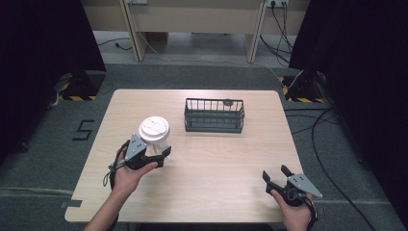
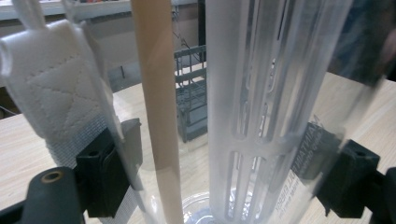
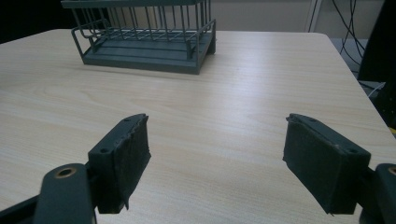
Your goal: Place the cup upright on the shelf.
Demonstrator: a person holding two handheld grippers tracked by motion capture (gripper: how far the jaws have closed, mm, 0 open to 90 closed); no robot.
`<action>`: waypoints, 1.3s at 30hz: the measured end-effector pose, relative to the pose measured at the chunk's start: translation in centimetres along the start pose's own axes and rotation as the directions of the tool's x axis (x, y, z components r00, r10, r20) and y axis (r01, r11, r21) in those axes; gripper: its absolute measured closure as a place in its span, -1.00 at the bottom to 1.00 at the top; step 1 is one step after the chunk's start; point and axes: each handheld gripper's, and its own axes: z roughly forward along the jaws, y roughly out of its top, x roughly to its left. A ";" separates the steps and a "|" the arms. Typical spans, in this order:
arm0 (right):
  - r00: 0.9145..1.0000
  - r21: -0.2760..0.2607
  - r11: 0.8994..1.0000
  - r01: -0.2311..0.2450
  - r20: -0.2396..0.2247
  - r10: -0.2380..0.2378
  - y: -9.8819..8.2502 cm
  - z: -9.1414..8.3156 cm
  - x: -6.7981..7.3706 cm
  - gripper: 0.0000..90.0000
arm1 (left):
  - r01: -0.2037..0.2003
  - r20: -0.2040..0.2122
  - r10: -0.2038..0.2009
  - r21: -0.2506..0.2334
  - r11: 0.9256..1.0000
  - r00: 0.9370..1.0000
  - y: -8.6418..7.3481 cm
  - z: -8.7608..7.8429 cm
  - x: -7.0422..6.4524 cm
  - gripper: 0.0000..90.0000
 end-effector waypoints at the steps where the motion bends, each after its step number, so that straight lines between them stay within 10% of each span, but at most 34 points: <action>1: 1.000 0.000 1.000 0.000 0.000 0.000 0.0 0.0 0.0 -0.49 | -0.003 0.002 0.003 0.000 1.000 1.000 0.1 0.1 -0.1 -0.61; 39: 1.000 0.007 1.000 -0.004 -0.003 0.004 -0.1 0.1 -0.1 -0.49 | -0.031 0.053 0.032 -0.015 0.999 0.998 3.0 3.5 -1.4 -0.61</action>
